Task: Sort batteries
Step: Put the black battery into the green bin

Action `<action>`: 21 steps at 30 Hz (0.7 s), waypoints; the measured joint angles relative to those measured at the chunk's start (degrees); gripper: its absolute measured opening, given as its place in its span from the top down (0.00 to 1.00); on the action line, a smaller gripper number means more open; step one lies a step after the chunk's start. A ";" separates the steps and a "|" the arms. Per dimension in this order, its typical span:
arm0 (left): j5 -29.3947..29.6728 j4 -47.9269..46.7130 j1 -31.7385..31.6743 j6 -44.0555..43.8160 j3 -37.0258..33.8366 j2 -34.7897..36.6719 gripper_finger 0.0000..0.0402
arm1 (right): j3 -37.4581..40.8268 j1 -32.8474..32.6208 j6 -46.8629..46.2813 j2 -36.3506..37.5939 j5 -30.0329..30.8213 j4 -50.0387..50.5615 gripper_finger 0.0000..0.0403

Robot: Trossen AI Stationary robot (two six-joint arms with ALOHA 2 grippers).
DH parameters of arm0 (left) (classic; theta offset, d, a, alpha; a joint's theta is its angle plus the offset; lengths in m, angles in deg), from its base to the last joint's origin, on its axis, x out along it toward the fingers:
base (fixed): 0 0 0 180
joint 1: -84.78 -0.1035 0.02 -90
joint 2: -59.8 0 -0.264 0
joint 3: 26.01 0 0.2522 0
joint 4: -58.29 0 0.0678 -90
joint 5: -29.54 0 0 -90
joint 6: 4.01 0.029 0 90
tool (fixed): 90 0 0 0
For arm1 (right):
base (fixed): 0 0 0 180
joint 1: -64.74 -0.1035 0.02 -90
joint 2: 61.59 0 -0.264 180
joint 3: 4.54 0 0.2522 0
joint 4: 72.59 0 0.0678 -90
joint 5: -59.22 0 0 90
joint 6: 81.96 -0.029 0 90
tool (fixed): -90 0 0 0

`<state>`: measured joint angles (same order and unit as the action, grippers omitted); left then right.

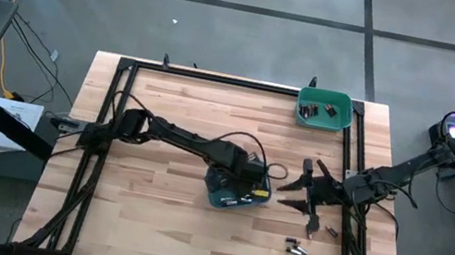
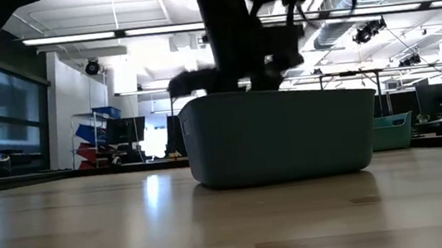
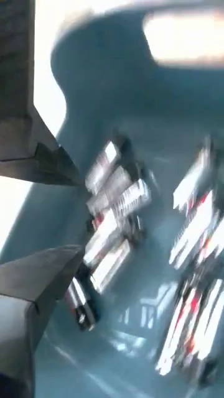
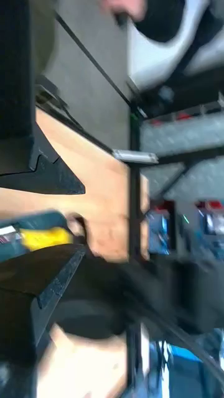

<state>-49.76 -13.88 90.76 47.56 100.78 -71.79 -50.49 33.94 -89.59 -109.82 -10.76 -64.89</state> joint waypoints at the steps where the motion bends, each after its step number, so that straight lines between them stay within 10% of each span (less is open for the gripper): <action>1: 0.56 0.11 -0.17 -2.57 0.57 0.63 0.59 | -0.76 -0.29 -0.24 0.00 -1.02 2.06 0.67; 14: -2.49 16.10 -5.60 -30.87 -16.22 17.71 0.74 | -16.41 -6.92 -33.80 -6.19 9.10 44.94 0.67; 21: 5.44 39.33 -4.98 -38.86 -35.69 32.34 0.84 | -16.77 -9.61 -59.75 -12.99 0.53 64.16 0.67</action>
<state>-44.31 25.45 85.78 8.70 65.09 -39.45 -67.26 24.33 -149.34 -122.80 -10.23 -0.73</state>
